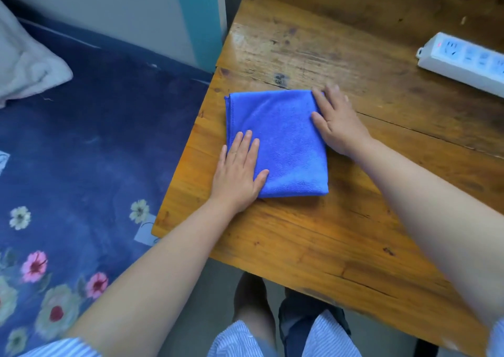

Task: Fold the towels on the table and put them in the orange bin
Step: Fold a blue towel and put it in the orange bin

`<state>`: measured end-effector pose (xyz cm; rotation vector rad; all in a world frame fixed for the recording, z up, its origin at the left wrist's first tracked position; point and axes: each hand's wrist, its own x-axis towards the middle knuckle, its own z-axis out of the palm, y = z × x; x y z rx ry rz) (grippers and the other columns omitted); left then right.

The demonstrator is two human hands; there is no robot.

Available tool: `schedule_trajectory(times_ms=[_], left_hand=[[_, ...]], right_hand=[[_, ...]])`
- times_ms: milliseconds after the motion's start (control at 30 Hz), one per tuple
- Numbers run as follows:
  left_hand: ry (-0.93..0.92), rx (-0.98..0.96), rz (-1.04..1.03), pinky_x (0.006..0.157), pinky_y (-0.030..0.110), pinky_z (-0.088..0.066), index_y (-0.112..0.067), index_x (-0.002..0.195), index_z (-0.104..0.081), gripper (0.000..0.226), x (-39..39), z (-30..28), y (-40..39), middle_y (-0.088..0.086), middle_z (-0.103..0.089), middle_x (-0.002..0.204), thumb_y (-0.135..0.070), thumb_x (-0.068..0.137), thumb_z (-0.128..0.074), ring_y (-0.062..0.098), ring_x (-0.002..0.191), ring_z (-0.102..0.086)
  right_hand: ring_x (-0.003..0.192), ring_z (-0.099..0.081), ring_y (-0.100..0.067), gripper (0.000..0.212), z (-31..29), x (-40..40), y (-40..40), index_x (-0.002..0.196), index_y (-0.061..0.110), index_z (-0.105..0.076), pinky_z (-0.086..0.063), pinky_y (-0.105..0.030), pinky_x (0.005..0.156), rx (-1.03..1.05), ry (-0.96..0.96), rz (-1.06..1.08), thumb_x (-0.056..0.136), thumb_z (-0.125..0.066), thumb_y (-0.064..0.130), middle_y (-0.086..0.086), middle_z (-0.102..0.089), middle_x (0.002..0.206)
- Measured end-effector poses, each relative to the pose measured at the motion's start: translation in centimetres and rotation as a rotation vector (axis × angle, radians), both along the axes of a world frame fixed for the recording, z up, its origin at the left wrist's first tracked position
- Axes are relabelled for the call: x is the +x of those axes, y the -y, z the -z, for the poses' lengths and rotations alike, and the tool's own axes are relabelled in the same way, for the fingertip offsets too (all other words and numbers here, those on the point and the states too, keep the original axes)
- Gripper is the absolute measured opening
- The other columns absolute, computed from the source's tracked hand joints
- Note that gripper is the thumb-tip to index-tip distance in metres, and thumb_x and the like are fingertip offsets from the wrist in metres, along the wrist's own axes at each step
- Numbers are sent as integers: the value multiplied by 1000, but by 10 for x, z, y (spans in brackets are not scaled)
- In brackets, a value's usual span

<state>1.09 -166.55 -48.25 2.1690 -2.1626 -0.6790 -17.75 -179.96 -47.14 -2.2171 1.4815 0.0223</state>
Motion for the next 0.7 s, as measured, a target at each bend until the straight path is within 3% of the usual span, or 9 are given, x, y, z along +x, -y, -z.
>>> schedule_trajectory(times_ms=[67,133,200,233,300,433,533,600,700], left_hand=[[1,33,-13,115,33,8,-15,147,-2,65,1,-1,-1,3,8,156,-41,96,-32,17,144,10],[18,36,-6,115,35,6,-12,147,-9,66,2,-7,0,5,1,157,-43,95,-35,18,145,5],[30,-92,49,114,44,-18,-3,136,-40,62,-1,-18,-6,16,-33,147,-40,88,-51,29,139,-28],[45,-178,86,103,52,-35,2,120,-57,56,-3,-21,-12,21,-54,130,-38,80,-59,36,124,-49],[66,-300,131,81,57,-48,2,94,-70,47,-3,-23,-24,22,-68,101,-38,69,-68,39,96,-65],[63,-189,88,83,51,-49,2,100,-68,57,-11,-24,-42,22,-67,105,-26,54,-87,38,98,-65],[-35,-85,-43,107,39,-32,-5,123,-56,60,-15,-25,-42,12,-53,133,-30,73,-74,27,128,-45],[-39,-87,-112,111,32,-21,-13,131,-49,60,-17,-23,-42,3,-44,141,-34,79,-68,18,135,-34],[-7,-98,-168,110,29,-20,-15,133,-46,59,-22,-21,-42,0,-41,143,-30,80,-67,14,136,-32]], right_hand=[[139,-19,-41,51,-12,-14,-18,137,-4,-33,-16,-50,115,-137,52,-64,92,-47,16,-27,-22,148],[122,-43,-51,44,-23,-25,-53,120,-7,-50,-37,-61,100,-322,135,-235,83,-58,15,-35,-46,129],[107,-57,-48,45,-27,-34,-84,109,1,-54,-46,-58,87,-385,156,-410,72,-70,20,-31,-60,115],[103,-60,-45,49,-26,-37,-94,106,4,-59,-48,-56,84,-368,134,-481,65,-77,21,-28,-63,111],[97,-64,-41,54,-22,-40,-104,101,5,-69,-52,-53,80,-309,64,-567,51,-85,15,-24,-66,108],[86,-68,-35,40,-13,-45,-97,94,6,-72,-55,-44,74,-399,96,-656,57,-71,-7,-20,-70,99],[75,-69,-30,30,-18,-39,-85,88,5,-73,-57,-37,66,-438,124,-736,61,-64,-5,-18,-72,90],[70,-68,-31,30,-26,-40,-81,86,0,-72,-57,-33,54,-381,146,-769,57,-70,-9,-20,-71,86],[70,-68,-36,32,-42,-37,-77,87,-7,-68,-56,-36,47,-274,221,-692,56,-71,-12,-22,-69,85]])
